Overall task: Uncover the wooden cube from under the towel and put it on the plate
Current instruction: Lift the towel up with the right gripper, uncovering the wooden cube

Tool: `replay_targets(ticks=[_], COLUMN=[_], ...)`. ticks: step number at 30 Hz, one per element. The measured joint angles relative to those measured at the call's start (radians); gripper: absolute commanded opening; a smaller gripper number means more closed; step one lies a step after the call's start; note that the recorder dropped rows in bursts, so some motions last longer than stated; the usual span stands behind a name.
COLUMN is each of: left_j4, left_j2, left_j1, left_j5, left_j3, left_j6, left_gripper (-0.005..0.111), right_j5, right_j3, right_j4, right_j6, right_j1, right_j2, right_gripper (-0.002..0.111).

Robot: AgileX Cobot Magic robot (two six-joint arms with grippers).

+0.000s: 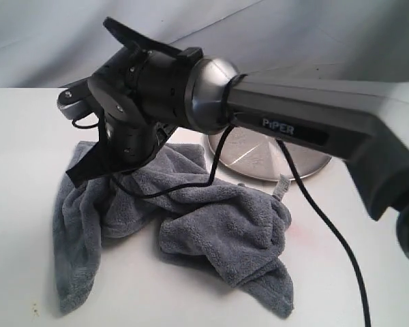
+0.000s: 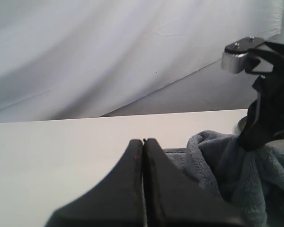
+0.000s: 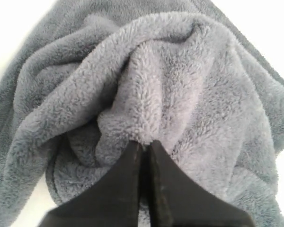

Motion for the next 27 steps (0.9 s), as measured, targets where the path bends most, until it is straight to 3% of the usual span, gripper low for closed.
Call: replay_targets(ticks=[27], left_j4=[0.0], left_j2=[0.0], left_j1=[0.0], left_j5=[0.0], left_j3=[0.0], left_j6=[0.0], left_gripper=[0.0], right_j5=[0.101], right_j3=[0.0], right_j4=[-0.004], right_j6=[0.033], right_j1=[0.0], right_j2=[-0.337], right_gripper=[0.0])
